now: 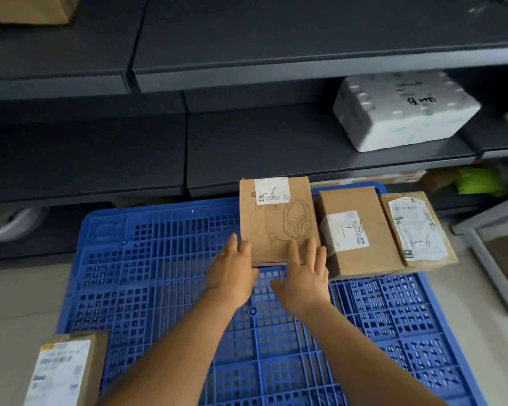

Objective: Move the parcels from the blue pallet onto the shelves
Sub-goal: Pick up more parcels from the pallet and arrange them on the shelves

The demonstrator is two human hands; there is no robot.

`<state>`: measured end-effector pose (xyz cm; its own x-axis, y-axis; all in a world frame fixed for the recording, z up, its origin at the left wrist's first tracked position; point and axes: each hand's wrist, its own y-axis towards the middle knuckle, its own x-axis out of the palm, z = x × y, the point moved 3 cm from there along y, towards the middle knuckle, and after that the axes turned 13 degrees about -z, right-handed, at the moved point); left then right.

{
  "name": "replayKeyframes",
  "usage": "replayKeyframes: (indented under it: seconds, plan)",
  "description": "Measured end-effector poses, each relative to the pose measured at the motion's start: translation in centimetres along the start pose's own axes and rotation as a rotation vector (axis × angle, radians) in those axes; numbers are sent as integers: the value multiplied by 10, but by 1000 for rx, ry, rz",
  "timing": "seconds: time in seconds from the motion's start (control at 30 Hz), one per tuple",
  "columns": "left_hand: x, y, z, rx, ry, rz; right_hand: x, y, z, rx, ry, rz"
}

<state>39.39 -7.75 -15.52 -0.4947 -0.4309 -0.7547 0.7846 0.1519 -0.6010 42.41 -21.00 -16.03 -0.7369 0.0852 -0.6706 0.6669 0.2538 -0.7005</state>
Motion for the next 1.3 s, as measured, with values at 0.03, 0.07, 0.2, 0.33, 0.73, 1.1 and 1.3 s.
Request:
replayKeyframes:
  seconds: [0.03, 0.07, 0.2, 0.33, 0.73, 1.1, 1.3]
  plan:
    - [0, 1, 1, -12, -25, 12, 1, 0, -2, -12, 11, 1]
    - [0, 1, 0, -26, -56, 31, 2, -1, -4, -32, 24, 13]
    - [3, -6, -17, -111, -192, 72, 3, -4, -7, -73, 131, 72]
    - [9, -8, -23, -87, -320, 56, 7, 3, -3, -85, 326, 23]
    - [16, -91, -27, -196, -649, 291, 1, -57, -7, -337, 403, 126]
    - [-24, -270, -64, -359, -784, 667, -14, -179, -99, -668, 239, 93]
    - [-35, -378, -105, -448, -829, 878, 3, -255, -175, -912, 229, 40]
